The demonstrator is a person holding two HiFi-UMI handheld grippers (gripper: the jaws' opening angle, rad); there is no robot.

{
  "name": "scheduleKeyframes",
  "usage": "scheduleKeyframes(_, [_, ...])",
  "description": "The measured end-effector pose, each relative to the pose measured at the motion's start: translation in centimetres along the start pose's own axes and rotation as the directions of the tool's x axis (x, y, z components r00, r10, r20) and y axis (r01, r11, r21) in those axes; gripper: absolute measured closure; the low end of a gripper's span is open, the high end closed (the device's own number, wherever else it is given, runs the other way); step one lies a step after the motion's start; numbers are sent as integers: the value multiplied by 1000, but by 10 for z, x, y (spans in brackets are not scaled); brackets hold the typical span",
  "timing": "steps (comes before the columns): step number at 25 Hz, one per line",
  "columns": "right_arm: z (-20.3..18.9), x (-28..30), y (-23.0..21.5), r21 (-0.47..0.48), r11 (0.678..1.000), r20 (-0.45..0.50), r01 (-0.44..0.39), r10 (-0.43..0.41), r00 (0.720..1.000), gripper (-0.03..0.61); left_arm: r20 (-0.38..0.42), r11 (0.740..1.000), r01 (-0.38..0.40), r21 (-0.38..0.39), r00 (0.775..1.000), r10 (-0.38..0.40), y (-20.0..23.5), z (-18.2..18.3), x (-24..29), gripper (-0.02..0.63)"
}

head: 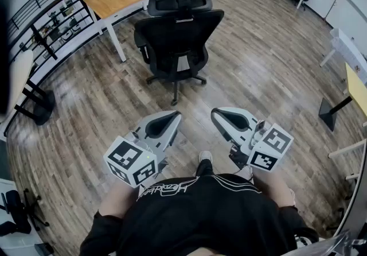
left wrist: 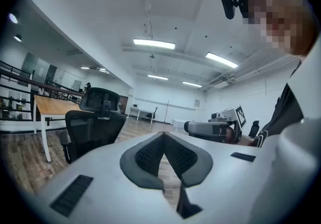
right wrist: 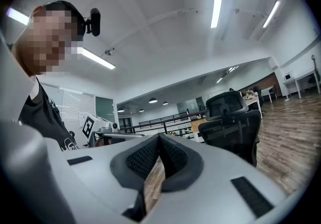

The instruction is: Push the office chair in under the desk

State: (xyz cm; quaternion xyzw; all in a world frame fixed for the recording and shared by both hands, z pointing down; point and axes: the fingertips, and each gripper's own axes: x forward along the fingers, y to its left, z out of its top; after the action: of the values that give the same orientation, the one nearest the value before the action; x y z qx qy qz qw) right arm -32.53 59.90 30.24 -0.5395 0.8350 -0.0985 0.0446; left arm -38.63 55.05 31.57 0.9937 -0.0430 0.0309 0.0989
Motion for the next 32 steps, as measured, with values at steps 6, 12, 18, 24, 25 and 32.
scheduleKeyframes(6, [2,-6,-4,-2,1000,-2,-2,2,1000,537,-9,1000,1,11,1000,-1,-6,1,9,606])
scheduleKeyframes(12, [-2,-5,-38,15,1000,-13,19,-19,1000,537,-34,1000,-14,-4,999,13,9,-9,33,606])
scheduleKeyframes(18, [-3,-1,-88,15,999,-26,33,-32,999,537,-32,999,-31,11,999,32,32,-9,72,606])
scheduleKeyframes(24, [8,4,-162,-14,998,-37,59,-59,998,535,-34,999,-50,0,998,50,66,-3,135,604])
scheduleKeyframes(25, [12,3,-175,-19,998,-39,63,-64,997,535,-33,998,-55,4,998,55,71,0,148,604])
scheduleKeyframes(32, [37,-3,-251,-58,996,-40,74,-76,996,534,-19,994,-99,54,995,100,99,16,213,601])
